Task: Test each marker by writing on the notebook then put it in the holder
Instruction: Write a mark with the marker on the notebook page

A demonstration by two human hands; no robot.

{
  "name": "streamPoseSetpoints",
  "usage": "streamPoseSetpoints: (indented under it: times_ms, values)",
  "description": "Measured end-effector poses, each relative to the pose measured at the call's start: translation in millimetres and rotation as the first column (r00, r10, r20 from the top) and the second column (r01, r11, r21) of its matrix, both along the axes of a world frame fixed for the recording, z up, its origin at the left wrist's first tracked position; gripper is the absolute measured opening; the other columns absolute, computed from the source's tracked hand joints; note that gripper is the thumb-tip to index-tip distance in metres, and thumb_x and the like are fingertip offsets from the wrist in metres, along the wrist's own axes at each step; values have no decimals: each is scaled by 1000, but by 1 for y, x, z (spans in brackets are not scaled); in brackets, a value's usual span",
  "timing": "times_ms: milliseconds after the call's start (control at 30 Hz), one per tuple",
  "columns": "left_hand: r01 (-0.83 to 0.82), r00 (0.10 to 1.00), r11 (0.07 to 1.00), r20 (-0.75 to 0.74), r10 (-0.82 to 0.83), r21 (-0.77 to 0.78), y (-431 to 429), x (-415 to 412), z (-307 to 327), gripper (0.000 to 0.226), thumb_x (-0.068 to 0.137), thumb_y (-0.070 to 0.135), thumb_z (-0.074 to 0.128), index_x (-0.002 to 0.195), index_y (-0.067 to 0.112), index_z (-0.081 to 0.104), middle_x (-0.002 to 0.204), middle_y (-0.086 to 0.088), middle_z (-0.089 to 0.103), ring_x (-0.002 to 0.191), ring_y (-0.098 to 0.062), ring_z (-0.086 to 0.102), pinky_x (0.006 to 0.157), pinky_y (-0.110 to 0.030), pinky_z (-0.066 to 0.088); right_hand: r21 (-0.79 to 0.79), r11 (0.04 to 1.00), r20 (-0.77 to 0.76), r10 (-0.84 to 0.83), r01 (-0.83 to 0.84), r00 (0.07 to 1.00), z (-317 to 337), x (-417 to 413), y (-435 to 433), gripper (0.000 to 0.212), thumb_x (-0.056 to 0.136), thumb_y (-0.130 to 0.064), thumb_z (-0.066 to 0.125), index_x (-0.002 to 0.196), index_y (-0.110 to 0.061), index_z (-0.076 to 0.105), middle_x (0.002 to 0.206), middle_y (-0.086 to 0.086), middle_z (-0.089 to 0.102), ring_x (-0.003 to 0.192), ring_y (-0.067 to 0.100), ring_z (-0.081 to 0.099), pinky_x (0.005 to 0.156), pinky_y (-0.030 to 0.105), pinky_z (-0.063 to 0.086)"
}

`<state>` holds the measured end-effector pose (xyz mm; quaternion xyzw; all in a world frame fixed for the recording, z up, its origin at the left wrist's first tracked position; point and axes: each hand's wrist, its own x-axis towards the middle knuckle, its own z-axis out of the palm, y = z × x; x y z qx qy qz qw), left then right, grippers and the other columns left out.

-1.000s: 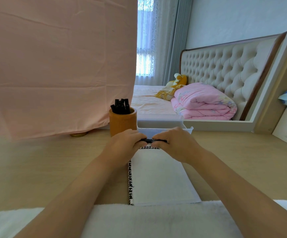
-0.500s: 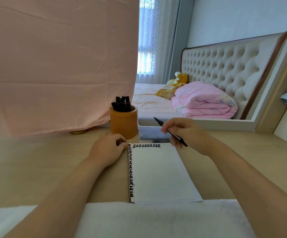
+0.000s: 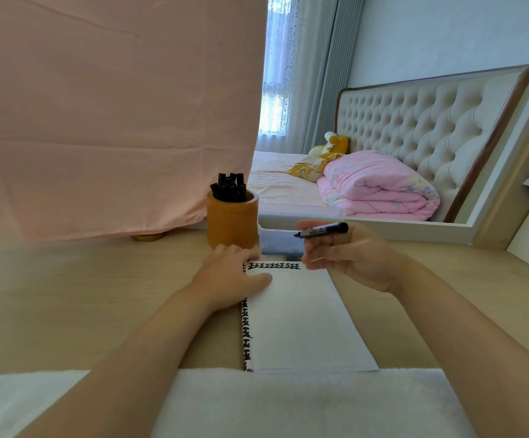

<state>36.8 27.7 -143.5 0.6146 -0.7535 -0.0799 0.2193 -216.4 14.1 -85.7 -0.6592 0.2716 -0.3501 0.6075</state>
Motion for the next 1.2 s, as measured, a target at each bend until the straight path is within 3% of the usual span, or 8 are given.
streamPoseSetpoints:
  times_ms: [100, 167, 267, 333, 433, 567, 767, 1200]
  values:
    - [-12, 1000, 999, 3, 12, 32, 1, -2, 0, 59, 83, 64, 59, 135, 39, 50, 140, 7, 48, 130, -18, 34, 104, -38, 35, -109, 989, -86, -105, 95, 991, -7, 6, -1, 17, 88, -6, 68, 104, -12, 69, 81, 12, 60, 72, 28, 60, 72, 37, 55]
    - [-17, 1000, 999, -17, 18, 36, 0, -1, 0, 61, 81, 65, 60, 136, 39, 51, 141, 7, 48, 131, -17, 33, 106, -39, 34, -105, 969, -56, -232, 225, 971, -13, 12, -4, 10, 95, -19, 63, 91, -10, 62, 70, 11, 52, 58, 28, 51, 56, 37, 43]
    - [-21, 1000, 999, -21, 21, 36, 0, 0, 0, 63, 80, 67, 61, 136, 39, 51, 139, 8, 48, 131, -16, 32, 105, -38, 34, -128, 933, -91, -348, 336, 933, -26, 13, -8, 10, 101, -10, 51, 100, -6, 59, 74, 19, 61, 58, 32, 59, 50, 32, 41]
    - [-26, 1000, 999, -15, 26, 28, 0, -1, -1, 64, 80, 67, 60, 136, 40, 51, 138, 8, 48, 130, -16, 32, 103, -37, 34, -179, 918, -168, -382, 353, 909, -33, 14, -10, 10, 97, -4, 54, 102, -4, 63, 84, 19, 71, 66, 31, 68, 48, 29, 43]
    - [-20, 1000, 999, -13, 21, 26, 0, -1, -1, 63, 81, 67, 59, 137, 39, 50, 137, 8, 48, 129, -15, 32, 102, -37, 34, -253, 870, -214, -478, 424, 852, -37, 17, -14, 2, 91, -3, 63, 91, -2, 64, 75, 14, 72, 59, 29, 65, 44, 25, 42]
    - [-24, 1000, 1000, -8, 24, 16, 0, -2, -2, 61, 82, 66, 59, 136, 40, 50, 137, 9, 47, 130, -15, 32, 103, -37, 33, -349, 794, -242, -590, 498, 771, -43, 18, -19, 17, 87, -13, 69, 73, -7, 61, 62, 10, 67, 48, 22, 55, 50, 28, 45]
    - [-21, 999, 1000, -34, 21, 21, 0, -1, -3, 58, 81, 65, 61, 133, 39, 52, 133, 9, 49, 128, -15, 32, 104, -38, 34, -368, 770, -266, -624, 521, 735, -50, 16, -22, 15, 81, -15, 71, 74, -6, 62, 58, 7, 64, 52, 15, 54, 55, 31, 48]
    - [-26, 999, 999, -35, 27, 21, 1, -2, -2, 59, 80, 66, 61, 132, 41, 53, 133, 10, 49, 127, -14, 33, 103, -38, 35, -428, 765, -291, -621, 481, 728, -56, 18, -29, 23, 80, -12, 73, 64, -16, 57, 63, -3, 62, 57, 8, 52, 56, 24, 44]
